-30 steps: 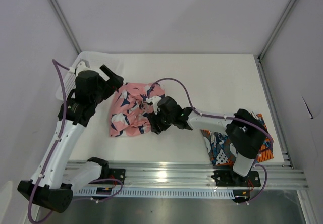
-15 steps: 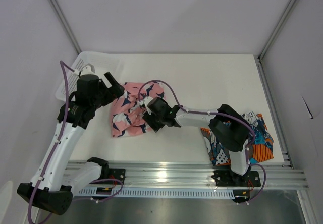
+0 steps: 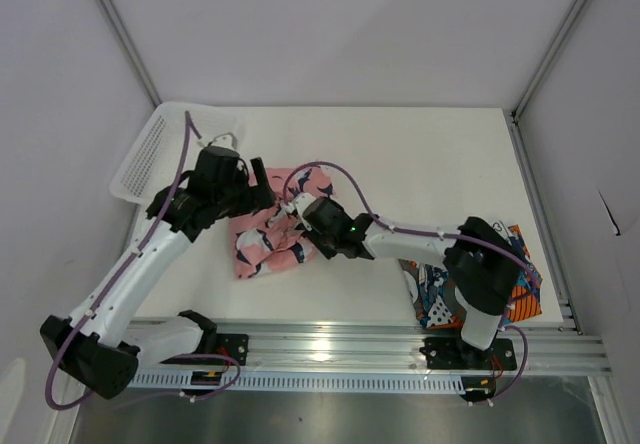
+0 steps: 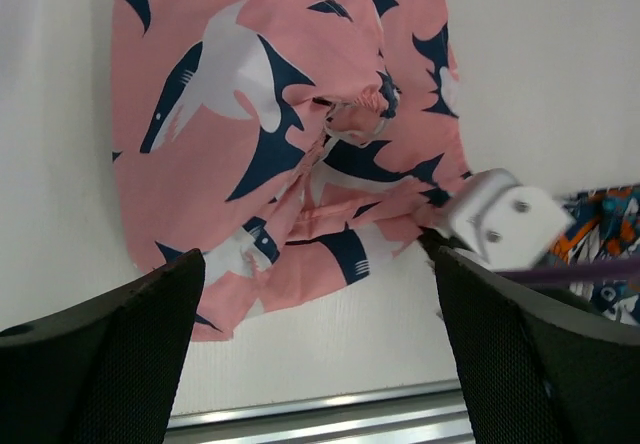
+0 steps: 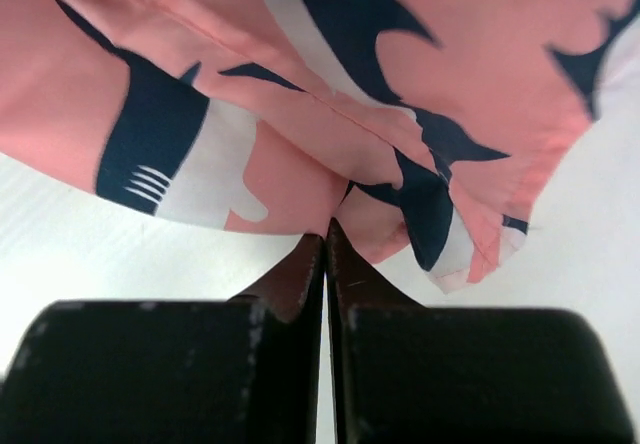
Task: Fold and stack the shorts
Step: Flatten the shorts out
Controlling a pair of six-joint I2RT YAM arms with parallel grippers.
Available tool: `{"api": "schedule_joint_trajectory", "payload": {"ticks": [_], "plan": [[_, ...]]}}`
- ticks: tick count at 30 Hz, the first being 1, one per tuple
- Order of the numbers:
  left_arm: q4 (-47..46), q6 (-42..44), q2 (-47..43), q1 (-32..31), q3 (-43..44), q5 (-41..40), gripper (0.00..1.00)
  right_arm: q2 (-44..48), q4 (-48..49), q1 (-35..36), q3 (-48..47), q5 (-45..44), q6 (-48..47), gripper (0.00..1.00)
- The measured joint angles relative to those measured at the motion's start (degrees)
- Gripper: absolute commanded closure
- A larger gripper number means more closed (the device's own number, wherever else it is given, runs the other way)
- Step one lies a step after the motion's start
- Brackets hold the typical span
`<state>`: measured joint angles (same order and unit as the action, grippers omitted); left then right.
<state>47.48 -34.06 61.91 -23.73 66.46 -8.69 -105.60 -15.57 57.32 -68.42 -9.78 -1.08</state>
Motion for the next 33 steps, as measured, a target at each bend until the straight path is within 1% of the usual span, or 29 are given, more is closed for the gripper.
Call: {"api": "schedule_joint_trajectory", "payload": {"ticks": [4, 8, 12, 16, 19, 21, 22, 23, 25, 26, 27, 28, 31, 33], "plan": [[-0.02, 0.15, 5.55, -6.49, 0.24, -0.37, 0.05, 11.37, 0.09, -0.02, 6.67, -1.27, 1.03, 1.00], [-0.37, 0.20, 11.32, -10.45, 0.28, -1.18, 0.17, 21.59, 2.73, 0.20, 11.82, -1.92, 1.70, 1.00], [-0.83, 0.68, 15.85, -13.38, 0.85, -1.81, 0.22, 27.10, 5.84, 1.11, 17.55, -3.39, 1.77, 1.00], [-0.94, 0.98, 19.65, -17.33, 3.26, -2.99, 0.22, 31.65, 6.88, 1.55, 22.69, -4.00, 1.68, 1.00], [-1.70, 1.09, 20.65, -19.37, 4.83, -3.21, 0.22, 34.23, 7.06, 1.60, 23.30, -4.61, 1.64, 1.00], [-2.25, 1.16, 21.22, -20.00, 5.95, -3.17, 0.26, 35.28, 7.41, 1.57, 23.30, -5.07, 1.62, 1.00], [-2.14, 1.20, 22.10, -20.00, 6.99, -3.23, 0.31, 35.67, 7.50, 1.60, 23.30, -5.38, 1.60, 1.00], [-2.34, 1.20, 23.39, -20.00, 8.17, -3.34, 0.45, 35.89, 7.61, 1.60, 23.30, -5.62, 1.57, 1.00], [-2.38, 1.53, 26.29, -20.00, 9.92, -4.17, 0.59, 35.95, 7.72, 1.60, 23.30, -6.47, 1.53, 1.00], [-2.62, 1.64, 28.04, -19.96, 10.40, -4.81, 0.72, 35.95, 7.69, 1.60, 23.30, -6.93, 1.53, 1.00], [-2.75, 1.64, 29.55, -19.76, 10.43, -5.40, 0.79, 35.95, 7.69, 1.60, 23.30, -7.48, 1.53, 1.00], [-2.51, 1.90, 30.99, -19.54, 10.29, -6.12, 0.89, 35.95, 7.72, 1.57, 23.30, -8.04, 1.53, 1.00], [-3.98, 2.47, 32.94, -17.64, 7.67, -5.99, 1.00, 36.17, 7.74, 1.29, 23.32, -9.27, 1.68, 1.00], [-5.38, 2.67, 32.76, -14.25, 4.04, -5.25, 1.00, 36.96, 7.89, 0.90, 23.56, -9.49, 1.97, 1.00]]}}
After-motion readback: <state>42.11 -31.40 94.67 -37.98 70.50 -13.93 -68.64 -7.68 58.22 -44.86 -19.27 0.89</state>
